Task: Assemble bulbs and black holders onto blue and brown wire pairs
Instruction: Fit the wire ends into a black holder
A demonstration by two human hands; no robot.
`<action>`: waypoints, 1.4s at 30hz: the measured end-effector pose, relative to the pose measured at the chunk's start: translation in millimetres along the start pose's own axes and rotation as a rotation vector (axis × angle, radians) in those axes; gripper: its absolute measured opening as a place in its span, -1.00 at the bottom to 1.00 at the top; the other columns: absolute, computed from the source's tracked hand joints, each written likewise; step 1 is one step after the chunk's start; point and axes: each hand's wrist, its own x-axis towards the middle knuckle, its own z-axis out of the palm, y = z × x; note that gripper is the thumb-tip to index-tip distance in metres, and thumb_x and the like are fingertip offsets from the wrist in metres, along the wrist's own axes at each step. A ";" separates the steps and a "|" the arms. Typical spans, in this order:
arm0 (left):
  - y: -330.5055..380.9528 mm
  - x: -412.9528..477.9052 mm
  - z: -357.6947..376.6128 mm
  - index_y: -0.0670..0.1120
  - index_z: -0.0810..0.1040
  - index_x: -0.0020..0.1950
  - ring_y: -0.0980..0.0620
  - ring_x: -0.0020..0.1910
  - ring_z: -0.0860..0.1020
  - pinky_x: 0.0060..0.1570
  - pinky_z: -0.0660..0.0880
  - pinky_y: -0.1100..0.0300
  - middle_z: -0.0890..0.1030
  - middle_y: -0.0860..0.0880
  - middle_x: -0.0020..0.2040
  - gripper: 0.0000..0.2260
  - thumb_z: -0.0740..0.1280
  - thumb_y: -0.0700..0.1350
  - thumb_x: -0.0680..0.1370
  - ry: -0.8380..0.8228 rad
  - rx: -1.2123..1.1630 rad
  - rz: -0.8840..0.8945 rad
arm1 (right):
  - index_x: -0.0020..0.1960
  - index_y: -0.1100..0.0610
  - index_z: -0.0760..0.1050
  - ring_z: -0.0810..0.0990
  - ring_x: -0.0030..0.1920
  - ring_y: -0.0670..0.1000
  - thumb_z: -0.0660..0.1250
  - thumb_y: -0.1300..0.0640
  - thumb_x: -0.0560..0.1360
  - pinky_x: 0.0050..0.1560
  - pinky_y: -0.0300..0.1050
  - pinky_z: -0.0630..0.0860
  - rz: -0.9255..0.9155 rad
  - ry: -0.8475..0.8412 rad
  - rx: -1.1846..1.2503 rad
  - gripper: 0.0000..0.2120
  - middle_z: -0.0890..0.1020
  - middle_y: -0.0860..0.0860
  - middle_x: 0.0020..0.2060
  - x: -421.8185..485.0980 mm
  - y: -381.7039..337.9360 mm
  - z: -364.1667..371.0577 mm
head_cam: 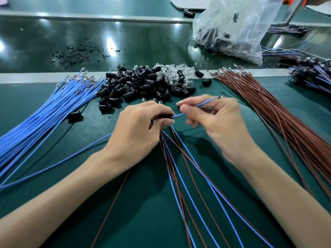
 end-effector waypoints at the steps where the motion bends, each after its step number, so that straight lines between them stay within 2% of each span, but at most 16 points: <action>1: -0.3 -0.5 0.6 -0.13 0.67 -0.03 0.07 -0.23 0.54 -0.17 0.46 0.20 0.61 0.07 -0.19 -0.87 0.39 -0.18 0.46 0.002 0.016 0.011 | -0.10 0.06 0.64 0.58 -0.40 -0.13 0.46 0.29 0.41 -0.34 -0.34 0.48 0.010 -0.035 0.001 -0.85 0.66 -0.08 -0.35 -0.3 -0.3 0.4; 5: -4.1 -1.5 1.6 -0.19 0.64 -0.01 -0.01 -0.23 0.54 -0.16 0.49 0.12 0.61 0.01 -0.16 -0.89 0.40 -0.26 0.49 0.014 0.078 0.048 | -0.08 0.10 0.57 0.64 -0.35 -0.09 0.39 0.32 0.48 -0.29 -0.33 0.52 -0.026 0.118 0.110 -0.87 0.67 -0.03 -0.32 7.7 -3.7 -13.9; 8: -4.0 -1.4 1.4 -0.21 0.61 -0.01 -0.02 -0.21 0.52 -0.18 0.46 0.11 0.60 -0.06 -0.12 -0.89 0.33 -0.27 0.50 0.044 0.087 0.064 | -0.15 0.09 0.55 0.63 -0.33 -0.12 0.39 0.34 0.48 -0.25 -0.34 0.51 -0.024 0.183 0.038 -0.84 0.62 -0.09 -0.33 10.6 0.4 -20.4; 10: -3.1 -1.3 1.6 -0.21 0.59 -0.01 0.00 -0.20 0.49 -0.19 0.44 0.10 0.59 -0.06 -0.11 -0.87 0.29 -0.24 0.50 0.068 0.083 0.074 | -0.12 0.07 0.57 0.62 -0.32 -0.14 0.39 0.27 0.50 -0.25 -0.35 0.51 0.020 0.185 -0.022 -0.89 0.61 -0.12 -0.30 10.8 6.6 -19.8; 14: -3.4 -1.5 1.6 -0.21 0.57 0.00 0.02 -0.20 0.47 -0.22 0.42 0.15 0.56 -0.05 -0.11 -0.87 0.28 -0.21 0.52 0.074 0.061 0.077 | -0.14 0.00 0.61 0.60 -0.33 -0.18 0.39 0.11 0.52 -0.32 -0.37 0.45 0.127 0.154 -0.080 -0.93 0.62 -0.16 -0.29 13.2 12.2 -23.1; 17: -4.2 -1.4 1.6 -0.18 0.57 0.00 0.08 -0.22 0.43 -0.21 0.39 0.21 0.56 -0.01 -0.11 -0.87 0.31 -0.17 0.51 0.069 0.048 0.065 | -0.23 0.02 0.63 0.55 -0.33 -0.18 0.40 0.15 0.49 -0.25 -0.37 0.46 0.086 0.099 -0.114 -0.86 0.63 -0.09 -0.36 11.7 12.9 -22.4; 20: -3.9 -1.9 2.5 -0.16 0.58 0.00 0.14 -0.25 0.41 -0.21 0.36 0.28 0.55 0.03 -0.12 -0.88 0.34 -0.15 0.51 0.030 0.049 0.085 | -0.21 0.02 0.64 0.54 -0.38 -0.20 0.43 0.18 0.45 -0.28 -0.38 0.45 0.019 -0.001 -0.129 -0.90 0.63 -0.09 -0.40 6.8 12.4 -11.9; 22: -3.9 -2.6 3.9 -0.16 0.58 -0.01 0.15 -0.26 0.41 -0.23 0.34 0.32 0.54 0.06 -0.13 -0.89 0.35 -0.16 0.51 0.001 0.056 0.102 | -0.18 0.00 0.65 0.59 -0.36 -0.16 0.45 0.12 0.43 -0.28 -0.34 0.49 0.004 -0.079 -0.165 -0.97 0.66 -0.03 -0.36 3.8 11.9 -5.9; 24: -5.1 -2.1 3.9 -0.18 0.58 -0.01 0.16 -0.26 0.39 -0.24 0.32 0.36 0.52 0.07 -0.14 -0.90 0.35 -0.19 0.50 0.002 0.055 0.093 | -0.10 -0.06 0.63 0.65 -0.28 -0.10 0.48 0.07 0.42 -0.20 -0.24 0.56 -0.005 -0.080 -0.202 -0.92 0.69 -0.02 -0.24 4.5 9.5 -8.7; 26: -7.2 -0.3 3.4 -0.19 0.58 -0.02 0.15 -0.26 0.39 -0.23 0.33 0.37 0.54 0.05 -0.14 -0.91 0.36 -0.21 0.50 0.019 0.030 0.063 | -0.05 -0.07 0.61 0.64 -0.23 -0.06 0.47 0.14 0.43 -0.14 -0.19 0.55 -0.008 -0.019 -0.201 -0.85 0.67 -0.07 -0.21 9.8 7.4 -21.6; 29: -8.6 1.1 2.3 -0.18 0.59 -0.03 0.07 -0.23 0.45 -0.23 0.38 0.27 0.58 -0.01 -0.14 -0.92 0.36 -0.23 0.50 0.033 -0.020 0.016 | -0.11 -0.02 0.61 0.59 -0.29 -0.15 0.42 0.30 0.46 -0.19 -0.33 0.49 0.003 0.016 -0.185 -0.78 0.64 -0.14 -0.32 14.2 8.3 -35.8; 31: -8.1 1.6 2.4 -0.16 0.59 -0.03 0.03 -0.22 0.48 -0.22 0.39 0.24 0.59 -0.01 -0.14 -0.93 0.38 -0.24 0.50 0.031 -0.042 0.001 | -0.14 -0.02 0.60 0.58 -0.31 -0.16 0.43 0.33 0.45 -0.17 -0.33 0.48 -0.004 0.026 -0.228 -0.76 0.63 -0.15 -0.34 13.9 12.0 -35.7; 34: -7.3 1.8 2.6 -0.17 0.60 -0.03 0.06 -0.20 0.48 -0.19 0.40 0.26 0.59 -0.02 -0.13 -0.93 0.39 -0.27 0.50 0.029 -0.047 0.001 | -0.02 -0.14 0.57 0.64 -0.21 -0.08 0.46 0.21 0.45 -0.10 -0.19 0.54 -0.004 0.041 -0.302 -0.74 0.63 -0.12 -0.08 14.9 15.7 -35.0; 36: -7.0 2.1 2.1 -0.18 0.60 -0.03 0.10 -0.20 0.47 -0.16 0.39 0.33 0.60 -0.02 -0.13 -0.92 0.38 -0.29 0.50 0.033 -0.047 0.003 | 0.01 -0.18 0.55 0.67 -0.17 -0.06 0.46 0.15 0.46 -0.15 -0.22 0.55 0.014 0.079 -0.333 -0.75 0.62 -0.10 0.02 17.6 15.9 -41.7; 40: -6.3 2.4 2.0 -0.18 0.60 -0.03 0.14 -0.21 0.45 -0.18 0.33 0.43 0.58 0.01 -0.15 -0.92 0.38 -0.30 0.50 0.037 -0.053 -0.003 | -0.19 -0.01 0.60 0.60 -0.29 -0.17 0.42 0.27 0.47 -0.23 -0.37 0.49 0.050 0.064 -0.255 -0.81 0.64 -0.15 -0.35 18.0 16.3 -52.7; 42: -6.1 2.6 2.1 -0.18 0.60 -0.02 0.12 -0.22 0.45 -0.20 0.32 0.45 0.56 0.02 -0.17 -0.92 0.38 -0.28 0.50 0.050 -0.056 -0.017 | -0.21 0.02 0.61 0.59 -0.34 -0.19 0.42 0.31 0.45 -0.24 -0.36 0.50 0.033 0.034 -0.228 -0.81 0.63 -0.13 -0.40 16.5 17.0 -51.7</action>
